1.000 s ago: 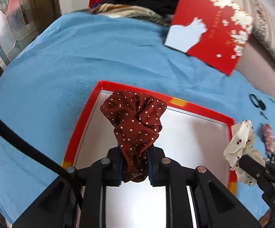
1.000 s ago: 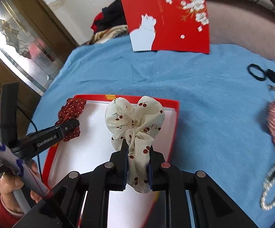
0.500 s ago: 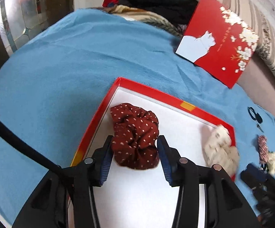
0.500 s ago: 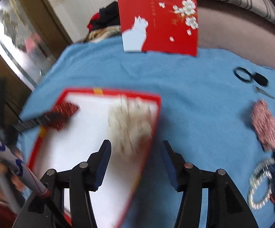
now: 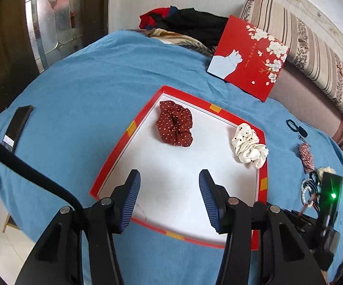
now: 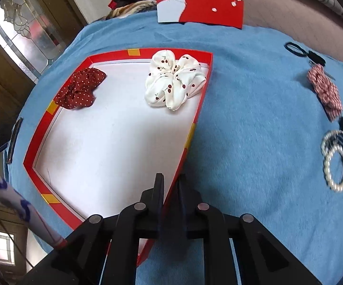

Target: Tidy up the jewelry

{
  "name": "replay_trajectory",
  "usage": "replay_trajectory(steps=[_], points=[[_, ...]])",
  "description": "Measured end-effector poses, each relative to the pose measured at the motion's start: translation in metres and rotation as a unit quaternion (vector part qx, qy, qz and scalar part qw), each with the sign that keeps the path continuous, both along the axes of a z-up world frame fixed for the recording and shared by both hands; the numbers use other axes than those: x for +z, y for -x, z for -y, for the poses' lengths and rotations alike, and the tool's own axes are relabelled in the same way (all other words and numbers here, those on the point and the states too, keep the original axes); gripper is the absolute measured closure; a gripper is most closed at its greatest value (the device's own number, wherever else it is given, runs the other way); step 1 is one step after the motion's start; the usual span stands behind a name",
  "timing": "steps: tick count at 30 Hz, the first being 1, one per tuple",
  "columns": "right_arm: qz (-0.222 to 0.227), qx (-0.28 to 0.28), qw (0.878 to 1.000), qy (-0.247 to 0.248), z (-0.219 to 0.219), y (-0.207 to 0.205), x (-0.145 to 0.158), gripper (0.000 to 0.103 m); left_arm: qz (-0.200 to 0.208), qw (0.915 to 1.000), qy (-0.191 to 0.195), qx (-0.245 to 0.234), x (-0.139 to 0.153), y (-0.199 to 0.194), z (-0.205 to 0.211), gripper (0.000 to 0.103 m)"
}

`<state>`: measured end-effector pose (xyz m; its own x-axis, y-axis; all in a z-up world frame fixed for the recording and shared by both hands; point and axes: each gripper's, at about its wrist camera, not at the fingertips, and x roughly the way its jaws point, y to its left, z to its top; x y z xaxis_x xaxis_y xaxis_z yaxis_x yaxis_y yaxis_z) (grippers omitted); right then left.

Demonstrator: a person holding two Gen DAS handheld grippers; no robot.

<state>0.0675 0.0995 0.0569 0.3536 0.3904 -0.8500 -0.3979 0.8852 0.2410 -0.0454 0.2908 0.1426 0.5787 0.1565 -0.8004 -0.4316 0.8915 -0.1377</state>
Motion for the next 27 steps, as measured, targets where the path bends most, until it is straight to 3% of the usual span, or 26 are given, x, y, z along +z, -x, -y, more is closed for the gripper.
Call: replay_trajectory(steps=[4,7,8,15,19,27], points=[[-0.003,0.002,1.0,-0.016,0.007,0.005,0.005,0.088,-0.005,1.0,-0.002,0.005,0.005,0.02,0.013,0.053],[0.021,-0.007,0.999,-0.032,0.027,0.022,0.023,0.061,0.002,0.9999,0.005,0.01,0.011,0.034,0.026,0.052],[0.04,-0.01,0.999,-0.027,0.037,0.032,0.031,0.058,0.003,0.9999,0.007,0.011,0.013,0.039,0.032,0.052],[0.088,-0.055,0.995,-0.001,0.115,0.095,0.032,0.053,0.045,0.9975,0.047,0.029,0.013,0.081,0.095,0.04],[0.088,-0.111,0.99,0.003,0.168,0.118,0.022,0.052,0.032,0.9979,0.056,0.012,-0.003,0.094,0.137,0.039],[0.081,-0.188,0.979,0.012,0.232,0.143,0.002,0.052,0.002,0.9994,0.006,-0.034,-0.025,0.118,0.204,0.039]])
